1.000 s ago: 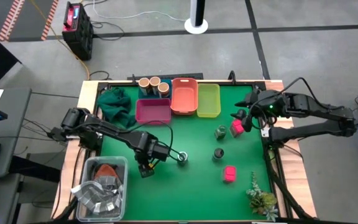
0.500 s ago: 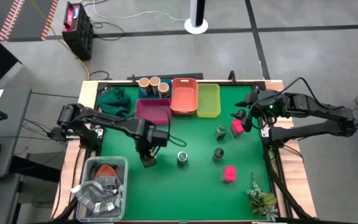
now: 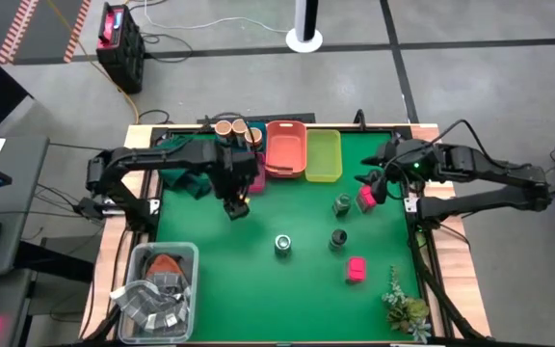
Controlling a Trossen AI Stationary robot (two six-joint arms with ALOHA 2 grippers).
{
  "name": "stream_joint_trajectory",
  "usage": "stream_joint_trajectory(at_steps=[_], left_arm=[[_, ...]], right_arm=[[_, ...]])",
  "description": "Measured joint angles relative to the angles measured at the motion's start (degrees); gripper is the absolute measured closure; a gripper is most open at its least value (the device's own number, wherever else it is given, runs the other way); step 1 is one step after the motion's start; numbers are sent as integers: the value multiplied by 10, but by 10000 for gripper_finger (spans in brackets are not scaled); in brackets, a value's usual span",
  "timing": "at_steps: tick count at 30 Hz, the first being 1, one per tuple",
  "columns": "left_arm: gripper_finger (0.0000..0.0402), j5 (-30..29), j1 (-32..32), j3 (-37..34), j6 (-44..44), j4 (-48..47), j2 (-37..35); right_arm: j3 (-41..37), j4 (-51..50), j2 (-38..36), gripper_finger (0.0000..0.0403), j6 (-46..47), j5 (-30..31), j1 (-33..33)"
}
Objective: Sort spices by type
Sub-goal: Put the bottom left black seasoning bottle into the red bin
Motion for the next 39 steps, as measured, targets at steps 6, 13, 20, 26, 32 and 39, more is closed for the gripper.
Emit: stream_joint_trajectory(at_steps=[6, 13, 20, 26, 32, 39], left_arm=[[204, -24, 79, 28, 52, -8, 0], [204, -43, 179, 23, 108, -30, 6], [204, -59, 223, 23, 165, -34, 63], [204, -73, 222, 22, 213, -58, 130], [122, -114, 222, 22, 221, -50, 141], [91, -115, 222, 37, 212, -60, 140]], right_arm=[[-1, 4, 22, 124, 10, 0, 0], [-1, 8, 37, 124, 11, 0, 0], [-1, 14, 47, 124, 25, 0, 0], [-2, 9, 47, 124, 42, 0, 0], [-1, -19, 46, 124, 50, 0, 0], [-1, -71, 47, 124, 57, 8, -21]])
